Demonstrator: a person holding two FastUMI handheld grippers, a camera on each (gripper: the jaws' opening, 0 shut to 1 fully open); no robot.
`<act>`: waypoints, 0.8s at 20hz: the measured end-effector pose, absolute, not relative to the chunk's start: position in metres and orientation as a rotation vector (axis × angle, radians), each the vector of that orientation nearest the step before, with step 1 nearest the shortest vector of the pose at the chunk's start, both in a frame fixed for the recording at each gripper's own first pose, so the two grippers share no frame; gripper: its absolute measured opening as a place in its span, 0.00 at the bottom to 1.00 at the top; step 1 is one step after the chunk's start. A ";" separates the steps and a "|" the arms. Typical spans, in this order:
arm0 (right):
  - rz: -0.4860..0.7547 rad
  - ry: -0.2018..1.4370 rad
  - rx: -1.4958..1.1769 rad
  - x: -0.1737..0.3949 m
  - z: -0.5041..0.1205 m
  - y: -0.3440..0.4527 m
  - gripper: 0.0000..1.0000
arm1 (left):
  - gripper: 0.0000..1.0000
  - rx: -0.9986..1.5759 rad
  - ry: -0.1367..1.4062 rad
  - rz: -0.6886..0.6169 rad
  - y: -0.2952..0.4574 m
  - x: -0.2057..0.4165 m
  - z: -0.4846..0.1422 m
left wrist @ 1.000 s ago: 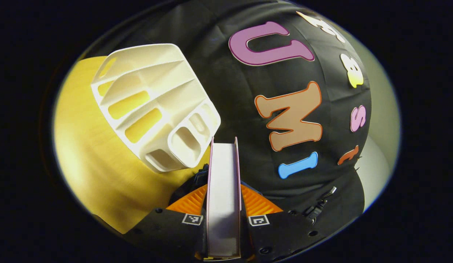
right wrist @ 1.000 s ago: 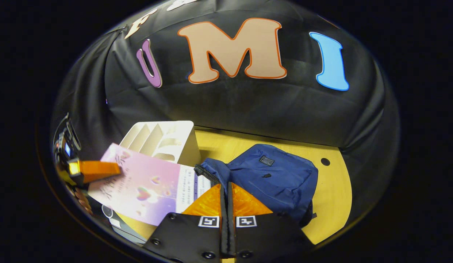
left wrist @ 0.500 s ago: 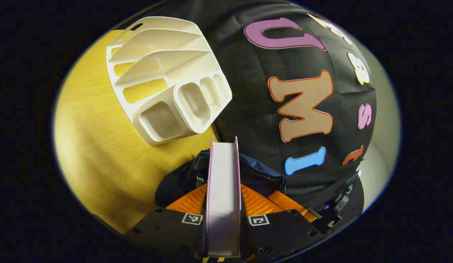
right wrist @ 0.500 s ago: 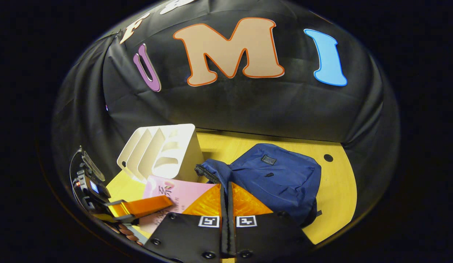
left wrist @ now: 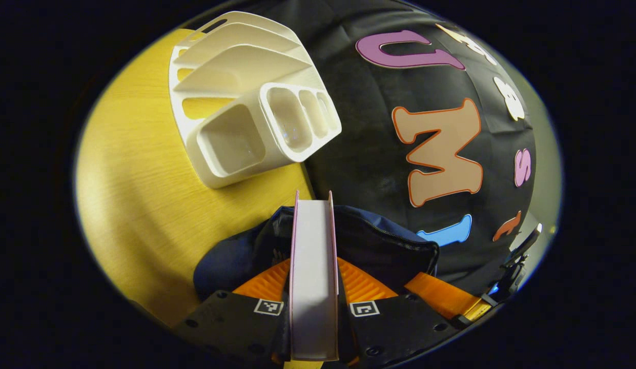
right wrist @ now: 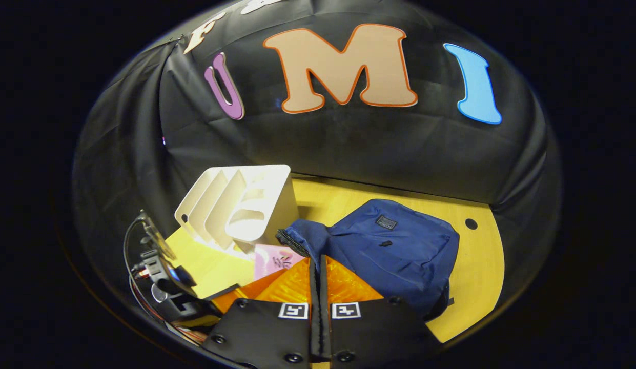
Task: Open the schoolbag, grab two books from the bookshelf and put them into the schoolbag.
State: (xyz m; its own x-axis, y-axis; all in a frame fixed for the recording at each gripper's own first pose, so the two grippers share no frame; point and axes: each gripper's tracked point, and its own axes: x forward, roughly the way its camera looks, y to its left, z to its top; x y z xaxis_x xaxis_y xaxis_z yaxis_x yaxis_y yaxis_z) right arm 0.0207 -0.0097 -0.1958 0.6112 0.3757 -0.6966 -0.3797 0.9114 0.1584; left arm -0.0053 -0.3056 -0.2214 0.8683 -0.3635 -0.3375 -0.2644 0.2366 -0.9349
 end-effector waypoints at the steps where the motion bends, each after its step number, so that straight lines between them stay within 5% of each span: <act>1: 0.448 0.803 -0.016 0.019 -0.196 -0.009 0.03 | 0.33 -1.358 0.563 -0.075 -0.313 -0.003 -0.225; 16: 0.490 0.831 0.031 0.013 -0.192 -0.013 0.03 | 0.37 -1.207 0.707 -0.214 -0.379 0.013 -0.256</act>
State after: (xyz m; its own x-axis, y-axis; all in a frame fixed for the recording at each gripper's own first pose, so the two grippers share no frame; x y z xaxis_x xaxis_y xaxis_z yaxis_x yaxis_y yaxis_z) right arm 0.0135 -0.0133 -0.1924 0.5699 0.4290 -0.7008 -0.4053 0.8887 0.2145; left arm 0.0126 -0.3791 -0.2560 0.7701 -0.5090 -0.3845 -0.2108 0.3658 -0.9065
